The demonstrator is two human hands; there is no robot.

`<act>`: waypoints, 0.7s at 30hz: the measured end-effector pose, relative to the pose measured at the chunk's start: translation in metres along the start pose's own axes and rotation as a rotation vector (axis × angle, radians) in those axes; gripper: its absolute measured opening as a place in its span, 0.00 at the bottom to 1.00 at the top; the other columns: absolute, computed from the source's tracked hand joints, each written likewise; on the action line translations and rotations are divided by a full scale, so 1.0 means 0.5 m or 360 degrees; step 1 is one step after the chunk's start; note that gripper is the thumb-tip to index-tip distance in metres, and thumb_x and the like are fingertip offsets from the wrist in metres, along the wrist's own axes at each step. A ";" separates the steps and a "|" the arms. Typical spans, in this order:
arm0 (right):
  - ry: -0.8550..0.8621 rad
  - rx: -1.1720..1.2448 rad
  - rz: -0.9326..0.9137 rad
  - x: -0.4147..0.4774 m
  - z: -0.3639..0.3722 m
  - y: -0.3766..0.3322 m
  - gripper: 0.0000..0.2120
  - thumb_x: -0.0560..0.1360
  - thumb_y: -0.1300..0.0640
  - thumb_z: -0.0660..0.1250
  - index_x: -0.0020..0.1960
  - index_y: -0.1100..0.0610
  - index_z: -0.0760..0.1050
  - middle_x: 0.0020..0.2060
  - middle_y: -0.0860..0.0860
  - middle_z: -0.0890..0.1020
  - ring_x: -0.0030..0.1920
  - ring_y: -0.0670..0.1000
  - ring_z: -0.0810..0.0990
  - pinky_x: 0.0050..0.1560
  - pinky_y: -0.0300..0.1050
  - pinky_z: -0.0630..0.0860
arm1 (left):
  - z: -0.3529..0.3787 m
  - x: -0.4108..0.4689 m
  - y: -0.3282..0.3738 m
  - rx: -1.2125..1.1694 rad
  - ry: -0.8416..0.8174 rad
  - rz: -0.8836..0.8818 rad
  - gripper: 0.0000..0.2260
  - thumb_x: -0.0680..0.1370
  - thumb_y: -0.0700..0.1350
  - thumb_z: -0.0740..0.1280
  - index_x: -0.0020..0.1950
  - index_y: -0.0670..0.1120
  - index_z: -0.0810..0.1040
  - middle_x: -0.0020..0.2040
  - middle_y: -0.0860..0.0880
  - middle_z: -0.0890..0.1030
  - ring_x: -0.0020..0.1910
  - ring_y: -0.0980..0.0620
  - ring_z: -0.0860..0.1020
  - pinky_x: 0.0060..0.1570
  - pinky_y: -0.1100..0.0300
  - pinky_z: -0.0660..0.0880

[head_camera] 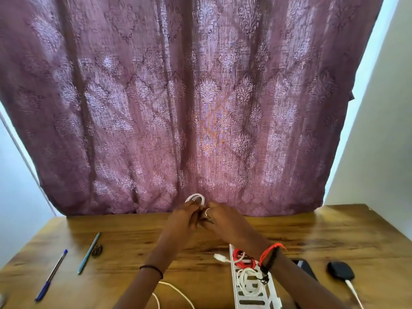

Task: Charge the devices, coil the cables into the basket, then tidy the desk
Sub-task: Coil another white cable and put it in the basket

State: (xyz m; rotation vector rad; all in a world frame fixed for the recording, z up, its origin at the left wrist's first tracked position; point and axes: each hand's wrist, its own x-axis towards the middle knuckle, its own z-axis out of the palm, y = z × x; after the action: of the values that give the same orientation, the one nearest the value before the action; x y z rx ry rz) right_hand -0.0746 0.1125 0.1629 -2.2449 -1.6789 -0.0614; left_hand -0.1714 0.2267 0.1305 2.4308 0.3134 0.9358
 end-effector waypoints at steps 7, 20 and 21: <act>-0.0059 0.0150 -0.0159 0.006 -0.021 0.034 0.12 0.76 0.59 0.64 0.49 0.68 0.78 0.48 0.61 0.77 0.50 0.58 0.76 0.51 0.51 0.71 | 0.007 -0.002 0.001 0.0076 -0.0101 0.0045 0.11 0.75 0.40 0.59 0.53 0.41 0.79 0.52 0.45 0.82 0.51 0.47 0.80 0.53 0.60 0.73; 0.0352 0.0233 -0.0308 0.039 -0.044 0.075 0.06 0.67 0.63 0.70 0.34 0.66 0.77 0.40 0.60 0.77 0.44 0.47 0.66 0.42 0.34 0.63 | 0.003 -0.008 -0.032 -0.0273 -0.0300 -0.0190 0.07 0.77 0.34 0.63 0.50 0.37 0.80 0.46 0.48 0.82 0.46 0.64 0.78 0.51 0.71 0.70; 0.0394 0.0156 -0.0344 0.040 -0.044 0.073 0.06 0.68 0.64 0.70 0.34 0.65 0.76 0.40 0.60 0.76 0.43 0.48 0.65 0.43 0.37 0.64 | -0.002 -0.007 -0.029 -0.0309 -0.0298 -0.0205 0.06 0.77 0.34 0.63 0.48 0.37 0.80 0.43 0.48 0.82 0.44 0.66 0.78 0.49 0.73 0.70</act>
State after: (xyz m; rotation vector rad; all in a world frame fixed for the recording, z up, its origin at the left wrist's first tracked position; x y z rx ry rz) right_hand -0.0307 0.1158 0.1798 -1.8911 -1.7391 -0.2903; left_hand -0.1752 0.2379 0.1211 2.2691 0.2930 0.6458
